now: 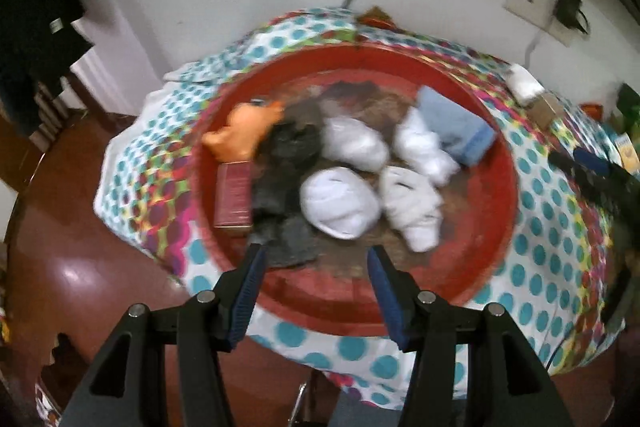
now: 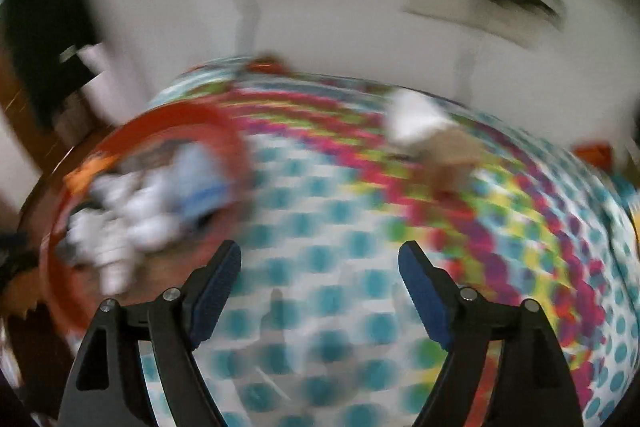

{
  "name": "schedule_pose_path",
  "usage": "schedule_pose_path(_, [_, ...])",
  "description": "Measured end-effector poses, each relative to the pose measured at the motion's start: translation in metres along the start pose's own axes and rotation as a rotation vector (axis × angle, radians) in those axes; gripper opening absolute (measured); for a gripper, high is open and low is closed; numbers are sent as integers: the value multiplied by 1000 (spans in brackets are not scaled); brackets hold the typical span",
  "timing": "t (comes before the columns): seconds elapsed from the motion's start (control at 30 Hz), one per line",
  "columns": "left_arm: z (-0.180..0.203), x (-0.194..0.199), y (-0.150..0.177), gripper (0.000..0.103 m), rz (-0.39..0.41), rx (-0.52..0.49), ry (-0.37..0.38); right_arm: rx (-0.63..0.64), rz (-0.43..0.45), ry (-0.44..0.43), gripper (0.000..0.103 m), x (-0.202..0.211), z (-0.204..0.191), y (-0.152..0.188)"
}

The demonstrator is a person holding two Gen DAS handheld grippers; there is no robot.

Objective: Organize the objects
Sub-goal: 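Grasp the brown cardboard box on the bed with the right tool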

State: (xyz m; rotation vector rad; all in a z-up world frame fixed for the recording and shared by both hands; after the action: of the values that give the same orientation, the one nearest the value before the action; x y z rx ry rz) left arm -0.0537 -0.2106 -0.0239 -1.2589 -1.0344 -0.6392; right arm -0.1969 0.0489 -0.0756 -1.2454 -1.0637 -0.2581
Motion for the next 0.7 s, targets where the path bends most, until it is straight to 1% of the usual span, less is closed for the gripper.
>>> schedule_pose_path(0.07, [15,-5,0,54,-19,-37,-6,-42,-2,60,79,-10,32,0])
schedule_pose_path(0.13, [29,-10,-1,54,-33,-66,-5,-76,-3,93,79,-20,60,-3])
schedule_pose_path(0.23, [48,-15,-2,54,-52,-102,22,-101,-14,101,79,-41,86,-15])
schedule_pose_path(0.3, [62,-19,-5,54,-63,-121,46,-103,-33,85,79,-54,92,-22])
schedule_pose_path(0.37, [77,-22,-11,54,-61,-147,55,-85,-32,52,80,-65,91,-31])
schedule_pose_path(0.5, [103,-28,-26,54,-57,-194,64,-21,-43,72,80,-84,84,-38])
schedule_pose_path(0.53, [111,-31,-29,54,-57,-205,58,-15,-43,70,78,-87,84,-38])
schedule_pose_path(0.57, [116,-33,-32,54,-57,-213,58,-18,-35,70,72,-90,84,-39])
schedule_pose_path(0.6, [121,-35,-34,54,-59,-221,63,-28,-28,62,70,-91,87,-39])
schedule_pose_path(0.63, [126,-38,-37,54,-65,-224,73,-37,-19,57,52,-91,88,-39])
schedule_pose_path(0.67, [133,-41,-40,54,-72,-226,85,-47,-13,38,47,-89,90,-40])
schedule_pose_path(0.7, [138,-44,-42,54,-72,-234,87,-55,-13,21,47,-88,92,-40])
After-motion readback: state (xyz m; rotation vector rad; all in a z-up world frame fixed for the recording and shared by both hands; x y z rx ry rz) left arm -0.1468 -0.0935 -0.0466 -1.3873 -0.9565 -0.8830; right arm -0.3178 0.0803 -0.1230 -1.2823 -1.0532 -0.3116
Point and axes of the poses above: each gripper's, at about its wrist camera, not at the fingertips, and x roughly against the way its jaws point, z to its right, y to its underside, the point moved 1 cm from there along -x, roughly the way its jaws point, and after that the axes turned 3 degrees about x, right-handed, at the moved point
